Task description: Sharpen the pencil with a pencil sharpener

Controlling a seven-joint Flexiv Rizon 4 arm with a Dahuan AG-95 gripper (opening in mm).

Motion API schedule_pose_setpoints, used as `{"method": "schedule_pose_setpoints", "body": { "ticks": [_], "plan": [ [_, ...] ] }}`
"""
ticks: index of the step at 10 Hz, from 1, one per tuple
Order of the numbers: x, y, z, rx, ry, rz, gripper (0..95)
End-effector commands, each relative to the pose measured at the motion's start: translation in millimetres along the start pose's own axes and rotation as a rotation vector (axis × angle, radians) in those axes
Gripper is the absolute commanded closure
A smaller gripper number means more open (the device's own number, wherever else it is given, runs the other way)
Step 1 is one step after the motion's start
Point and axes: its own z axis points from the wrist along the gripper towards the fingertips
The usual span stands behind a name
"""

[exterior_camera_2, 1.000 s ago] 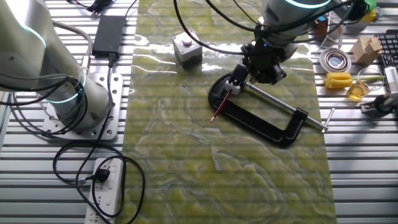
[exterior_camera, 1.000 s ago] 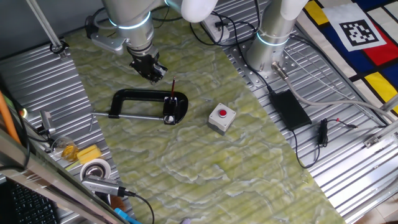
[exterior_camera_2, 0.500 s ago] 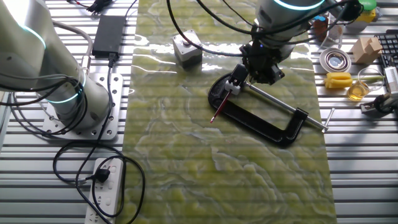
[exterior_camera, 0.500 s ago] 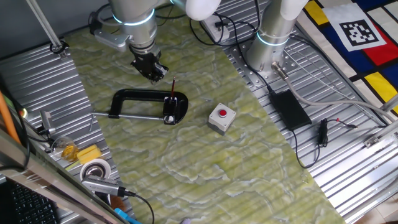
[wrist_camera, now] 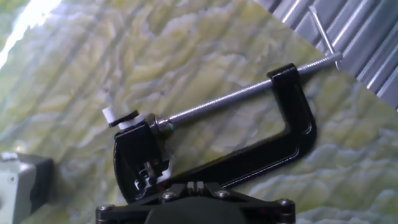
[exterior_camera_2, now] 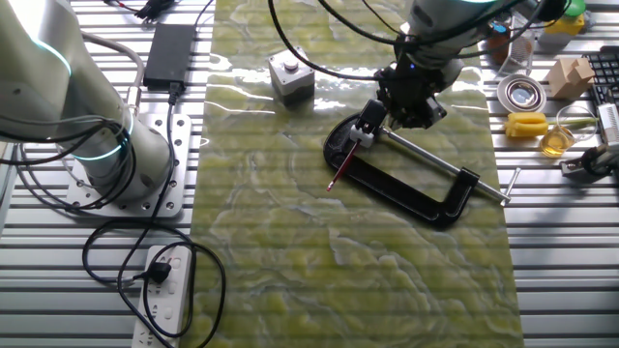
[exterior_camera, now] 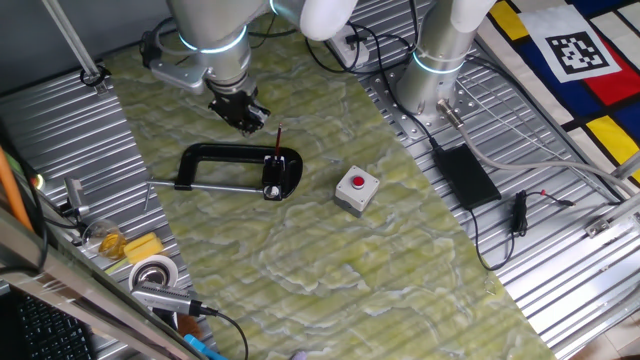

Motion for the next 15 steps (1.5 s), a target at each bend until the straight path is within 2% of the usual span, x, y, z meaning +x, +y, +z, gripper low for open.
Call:
{"method": "schedule_pose_setpoints", "body": {
  "ticks": [1,4,5,6,7,9,10,11,15],
  "plan": [
    [0.4,-0.1,0.2,-0.047,-0.067,-0.077,95.0],
    [0.4,-0.1,0.2,-0.043,-0.061,-0.070,95.0],
    [-5.5,4.0,-0.9,-0.036,-0.055,-0.066,95.0],
    [-25.6,18.4,-1.9,-0.025,-0.043,-0.077,95.0],
    [-49.4,34.3,2.8,-0.027,-0.053,-0.078,95.0],
    [-73.8,52.5,13.3,-0.016,-0.044,-0.076,95.0],
    [-81.4,58.3,17.9,-0.006,-0.038,-0.082,95.0],
    [-90.0,64.2,23.0,-0.001,-0.048,-0.089,76.0],
    [-94.2,73.5,31.3,-0.003,-0.049,-0.110,76.0]
  ]
}}
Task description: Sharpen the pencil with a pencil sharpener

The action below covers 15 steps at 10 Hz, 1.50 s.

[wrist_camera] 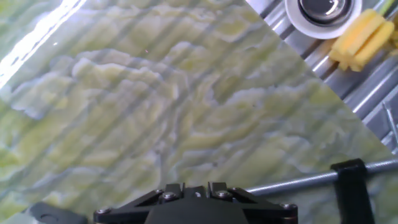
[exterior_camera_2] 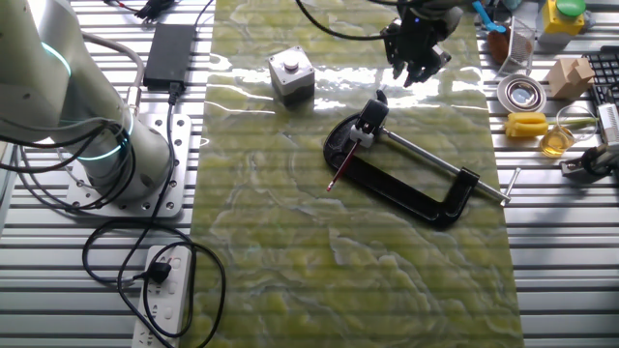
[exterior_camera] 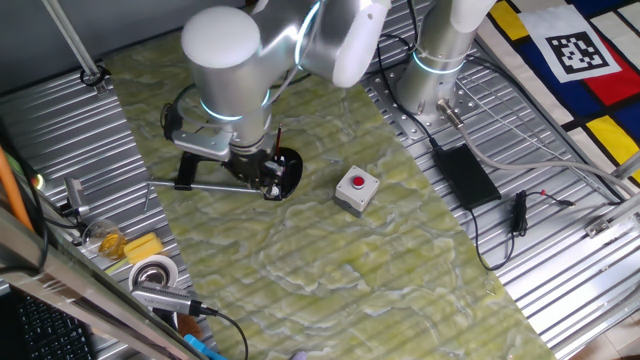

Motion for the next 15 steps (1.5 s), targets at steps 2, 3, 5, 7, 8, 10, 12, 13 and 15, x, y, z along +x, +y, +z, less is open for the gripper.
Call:
{"method": "schedule_pose_setpoints", "body": {
  "ticks": [2,3,5,7,8,10,12,13,15],
  "plan": [
    [1.3,15.7,7.5,0.001,0.004,0.008,76.0],
    [1.1,22.6,8.3,0.000,0.002,0.004,76.0],
    [-0.8,33.9,9.8,0.006,0.008,0.004,76.0],
    [-1.4,42.2,12.7,0.007,0.006,0.009,76.0],
    [-1.2,42.3,12.7,0.007,0.006,0.010,76.0],
    [-1.0,41.9,12.7,0.010,0.001,0.002,76.0],
    [0.2,40.0,14.7,0.019,-0.001,-0.018,76.0],
    [1.1,38.7,15.5,0.021,-0.003,-0.025,76.0],
    [4.0,34.1,19.1,0.030,-0.012,-0.049,76.0]
  ]
}}
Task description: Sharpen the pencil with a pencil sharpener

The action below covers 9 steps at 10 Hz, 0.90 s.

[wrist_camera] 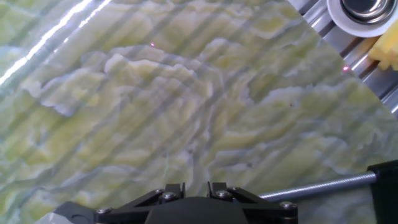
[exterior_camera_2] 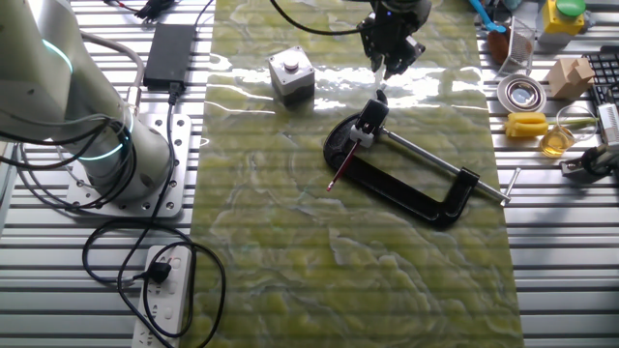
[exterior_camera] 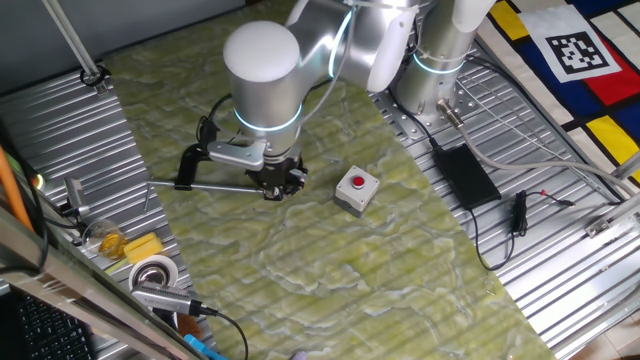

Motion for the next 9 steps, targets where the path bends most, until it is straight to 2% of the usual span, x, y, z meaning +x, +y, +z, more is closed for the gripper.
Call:
{"method": "schedule_pose_setpoints", "body": {
  "ticks": [1,9],
  "plan": [
    [3.0,-3.3,2.7,0.004,-0.004,-0.013,76.0],
    [5.7,-7.2,9.8,0.004,-0.016,-0.022,76.0]
  ]
}}
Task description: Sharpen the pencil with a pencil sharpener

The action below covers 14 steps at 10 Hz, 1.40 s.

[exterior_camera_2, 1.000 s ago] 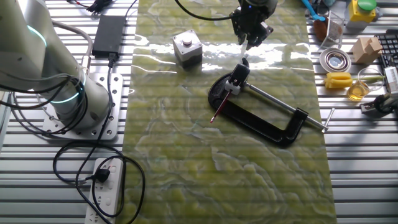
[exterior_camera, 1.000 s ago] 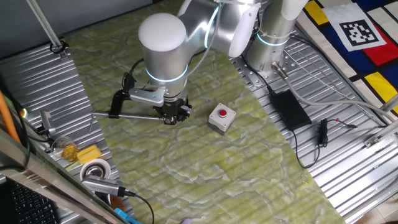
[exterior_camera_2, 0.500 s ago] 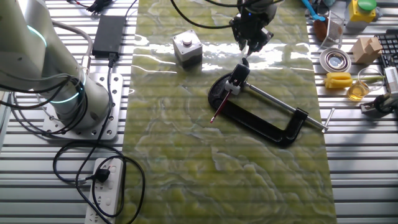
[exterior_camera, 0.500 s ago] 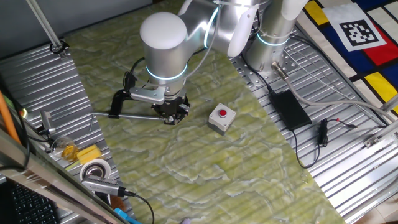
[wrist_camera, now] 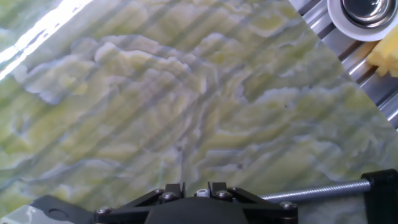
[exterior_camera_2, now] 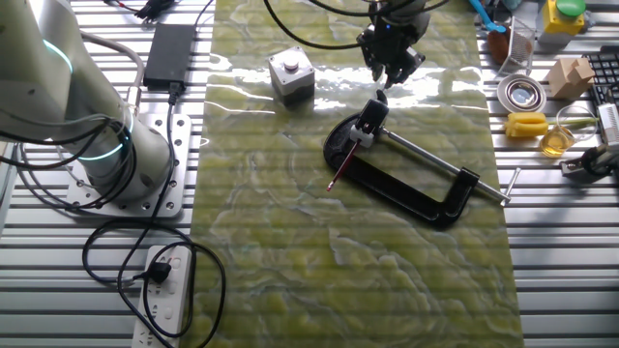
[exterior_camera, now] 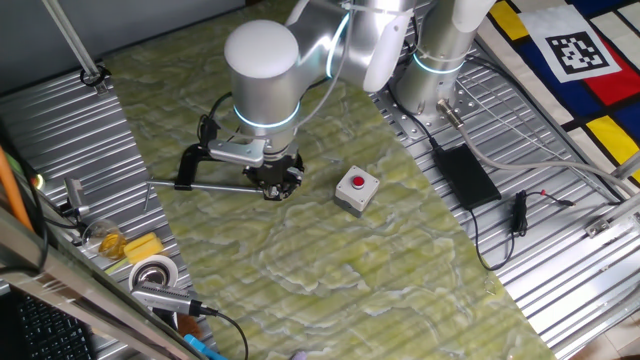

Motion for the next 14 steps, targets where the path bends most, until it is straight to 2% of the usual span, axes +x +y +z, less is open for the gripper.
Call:
{"method": "schedule_pose_setpoints", "body": {
  "ticks": [1,2,3,4,5,6,8,10,11,14],
  "plan": [
    [0.7,0.3,-4.2,-0.003,-0.003,0.004,76.0],
    [1.3,0.5,-11.2,-0.010,-0.004,0.008,76.0],
    [1.3,0.5,-11.2,-0.013,-0.007,0.001,76.0],
    [1.3,0.5,-11.2,-0.032,-0.027,-0.005,76.0],
    [1.3,0.5,-11.2,-0.049,-0.037,0.000,57.0],
    [1.3,0.5,-11.2,-0.054,-0.024,0.009,57.0],
    [1.3,0.5,-11.2,-0.059,-0.018,-0.010,57.0],
    [1.3,0.5,-11.2,-0.049,0.003,-0.002,57.0],
    [1.3,0.5,-11.2,-0.048,0.003,-0.004,76.0],
    [1.3,0.5,-11.2,-0.048,0.002,-0.002,76.0]
  ]
}}
